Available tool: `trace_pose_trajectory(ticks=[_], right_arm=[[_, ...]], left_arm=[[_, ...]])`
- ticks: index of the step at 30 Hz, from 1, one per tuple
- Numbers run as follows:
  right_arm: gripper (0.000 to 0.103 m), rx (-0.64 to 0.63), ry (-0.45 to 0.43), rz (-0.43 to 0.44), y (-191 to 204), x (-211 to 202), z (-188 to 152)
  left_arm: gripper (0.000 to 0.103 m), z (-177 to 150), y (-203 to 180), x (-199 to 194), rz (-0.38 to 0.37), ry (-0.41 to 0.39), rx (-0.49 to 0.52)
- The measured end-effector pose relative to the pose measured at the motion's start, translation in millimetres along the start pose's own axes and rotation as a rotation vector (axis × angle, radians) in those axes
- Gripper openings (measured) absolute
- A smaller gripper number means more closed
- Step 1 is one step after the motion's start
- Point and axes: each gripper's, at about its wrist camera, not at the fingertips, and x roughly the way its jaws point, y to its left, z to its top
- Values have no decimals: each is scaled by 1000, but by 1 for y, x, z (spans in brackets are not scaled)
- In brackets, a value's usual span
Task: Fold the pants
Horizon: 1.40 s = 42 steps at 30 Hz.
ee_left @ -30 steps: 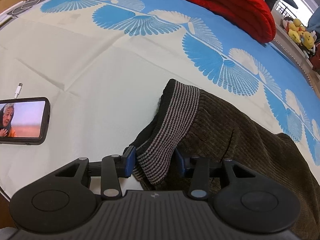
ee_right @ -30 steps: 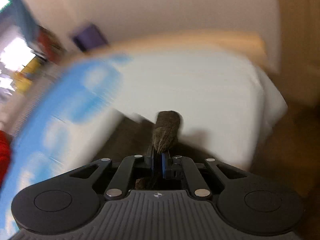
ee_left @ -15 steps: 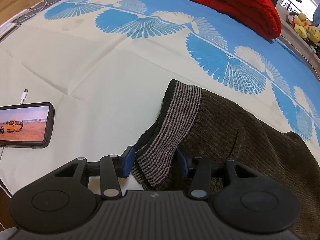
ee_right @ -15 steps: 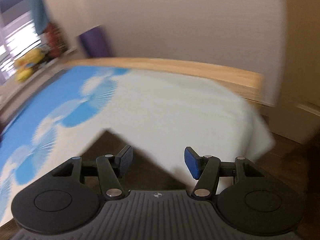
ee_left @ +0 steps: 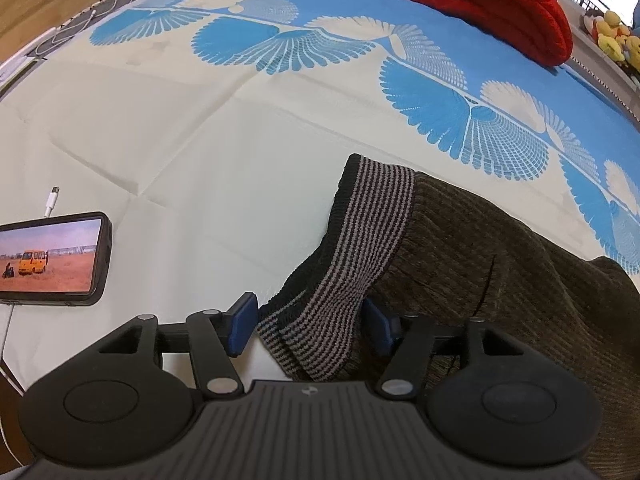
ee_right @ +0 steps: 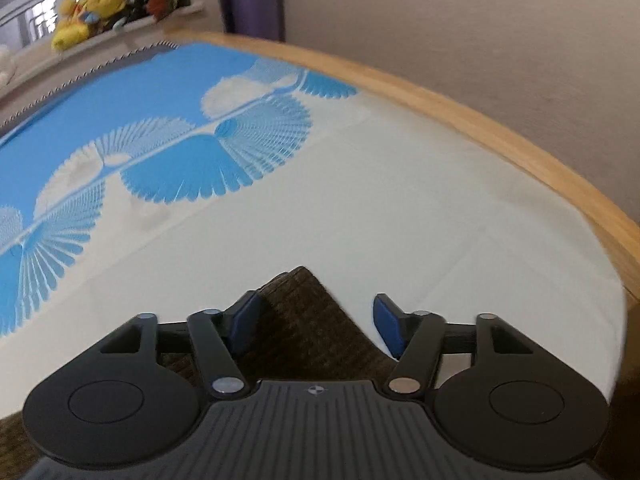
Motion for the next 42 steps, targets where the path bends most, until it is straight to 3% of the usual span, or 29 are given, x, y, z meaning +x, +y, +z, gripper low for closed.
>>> trace_pose_trajectory(ticks=[1, 4, 7, 10, 12, 14, 16, 20, 24, 29, 33, 36, 40, 42], right_arm=[[8, 0, 14, 23, 3, 5, 1], [5, -11, -87, 9, 9, -5, 3], [0, 80, -175, -5, 2, -13, 11], [0, 50, -176, -125, 0, 1, 14], [2, 76, -130, -104, -8, 6, 11], [22, 140, -141, -97, -19, -7, 6], [38, 188, -160, -29, -32, -31, -2], [40, 289, -113, 194, -64, -96, -39], [41, 359, 53, 447, -70, -152, -89], [42, 383, 258, 625, -29, -196, -142], [44, 447, 318, 681, 3, -207, -176], [44, 518, 368, 715, 18, -203, -199], [46, 524, 323, 614, 24, -202, -210], [45, 512, 250, 619, 22, -209, -206]], left_arm=[[65, 0, 0, 0, 2, 0, 3], [65, 2, 1, 1, -5, 6, -6], [65, 2, 2, 2, -7, 6, -12], [65, 2, 1, 3, -6, 4, -11], [66, 2, 2, 3, -7, 6, -14], [66, 1, 2, 1, -9, 6, -13], [67, 1, 2, 0, -9, 6, -11], [67, 1, 3, -3, -11, 2, -13], [66, -2, 5, -13, -31, -9, -35], [67, -13, 11, -44, -126, -67, -68], [82, -32, 9, -80, -256, -122, -81], [84, -55, -11, -93, -324, -100, -47], [84, -86, -56, -100, -424, -24, 9], [84, -104, -86, -103, -446, 7, 53]])
